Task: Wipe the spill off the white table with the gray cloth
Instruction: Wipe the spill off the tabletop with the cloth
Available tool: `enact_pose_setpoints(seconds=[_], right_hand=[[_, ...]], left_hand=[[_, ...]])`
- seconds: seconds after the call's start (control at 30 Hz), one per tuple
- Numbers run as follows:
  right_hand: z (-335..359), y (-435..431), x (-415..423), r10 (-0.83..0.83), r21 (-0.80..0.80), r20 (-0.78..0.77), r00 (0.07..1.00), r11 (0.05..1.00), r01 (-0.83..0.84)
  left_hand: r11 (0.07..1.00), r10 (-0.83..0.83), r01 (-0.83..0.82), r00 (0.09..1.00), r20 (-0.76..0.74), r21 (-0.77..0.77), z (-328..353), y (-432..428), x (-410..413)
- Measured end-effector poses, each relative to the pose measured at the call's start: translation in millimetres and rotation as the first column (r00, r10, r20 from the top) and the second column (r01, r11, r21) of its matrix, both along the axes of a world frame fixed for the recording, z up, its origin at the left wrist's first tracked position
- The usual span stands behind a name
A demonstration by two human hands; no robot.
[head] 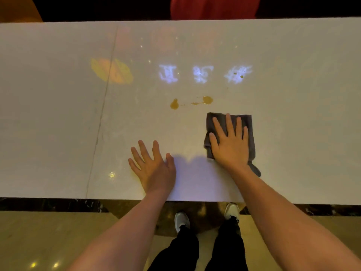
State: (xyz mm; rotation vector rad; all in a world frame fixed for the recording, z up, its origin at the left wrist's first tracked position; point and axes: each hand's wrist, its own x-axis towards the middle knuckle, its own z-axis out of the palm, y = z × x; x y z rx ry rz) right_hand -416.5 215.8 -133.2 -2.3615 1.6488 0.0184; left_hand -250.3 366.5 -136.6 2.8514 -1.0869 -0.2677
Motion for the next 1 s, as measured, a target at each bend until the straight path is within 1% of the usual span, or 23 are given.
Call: enact_pose_setpoints(seconds=[0.03,0.07,0.13,0.2,0.27,0.3,0.33,0.4,0.47,0.5,0.53,0.57,0.63,0.7,0.73,0.77,0.8,0.83,0.87,0.9,0.93,0.97,1.0], right_hand=[[-1,13,13,-0.06,-0.007,0.004,0.998,0.998,0.06],[-2,34,24,-0.002,-0.032,-0.001,1.0,0.999,0.002],[-2,77,26,0.279,-0.041,0.012,0.96,0.96,-0.278],[-3,92,7,0.508,-0.051,0.0,0.861,0.86,-0.507],[2,67,-17,0.662,-0.045,-0.031,0.749,0.747,-0.663],[4,50,-28,0.666,-0.045,-0.046,0.744,0.743,-0.668],[5,29,-36,0.6,-0.045,-0.056,0.798,0.797,-0.602],[6,-8,-44,0.222,-0.04,-0.039,0.974,0.974,-0.224],[7,-18,-28,-0.128,-0.025,-0.001,0.992,0.991,0.128],[7,-6,-13,-0.16,-0.022,-0.007,0.987,0.987,0.16],[5,14,0,-0.098,-0.033,-0.002,0.995,0.995,0.098],[3,39,10,0.04,-0.038,0.025,0.999,0.998,-0.039],[-3,83,7,0.388,-0.06,0.058,0.92,0.921,-0.384],[-3,75,-16,0.704,-0.053,0.067,0.707,0.71,-0.702],[-1,50,-28,0.815,-0.049,0.045,0.578,0.58,-0.813],[1,20,-38,0.862,-0.042,0.018,0.507,0.507,-0.861],[1,-9,-45,0.846,-0.046,-0.004,0.533,0.532,-0.845],[1,-38,-48,0.747,-0.048,-0.015,0.665,0.664,-0.746],[0,-65,-47,0.565,-0.064,-0.019,0.825,0.822,-0.565],[2,-80,-44,0.342,-0.07,-0.021,0.94,0.937,-0.342],[2,-85,-34,0.155,-0.075,-0.011,0.988,0.985,-0.156],[3,-78,-20,0.051,-0.067,-0.003,0.999,0.996,-0.051],[4,-59,-9,0.046,-0.056,0.0,0.999,0.997,-0.046]], left_hand=[[1.0,0.003,-0.003,1.0,0.003,0.006,0,-1,0],[1.0,0.009,-0.009,1.0,-0.007,0.018,0,-4,-1],[0.999,0.017,-0.015,0.999,-0.035,0.038,2,-6,-1],[0.999,0.026,-0.024,0.999,-0.039,0.035,2,-6,0],[0.999,0.026,-0.024,0.998,-0.053,0.034,3,-7,1],[0.999,0.026,-0.025,0.998,-0.049,0.029,2,-5,2],[0.999,0.032,-0.031,0.999,-0.044,0.018,1,-6,2],[0.999,0.052,-0.052,0.997,-0.062,-0.005,0,-7,3],[0.999,0.052,-0.053,0.997,-0.056,-0.005,-1,-9,2],[0.999,0.053,-0.053,0.997,-0.053,0.005,-1,-9,2],[0.998,0.059,-0.058,0.997,-0.059,0.013,0,-11,2],[0.998,0.064,-0.063,0.996,-0.069,0.02,1,-12,2],[0.996,0.078,-0.076,0.994,-0.078,0.036,3,-15,2],[0.995,0.085,-0.081,0.995,-0.054,0.066,4,-14,2],[0.994,0.087,-0.084,0.995,-0.038,0.074,5,-12,2],[0.994,0.089,-0.088,0.996,-0.022,0.066,5,-11,1],[0.995,0.092,-0.091,0.996,-0.011,0.045,4,-10,1],[0.995,0.093,-0.093,0.996,-0.006,0.026,3,-8,0],[0.995,0.099,-0.099,0.995,0.0,0.031,1,-9,0],[0.993,0.1,-0.1,0.995,0.005,0.06,0,-7,0],[0.99,0.105,-0.106,0.994,0.016,0.09,-1,-7,0],[0.989,0.107,-0.109,0.994,0.021,0.104,-1,-6,0],[0.989,0.105,-0.106,0.994,0.012,0.104,0,-4,-1]])
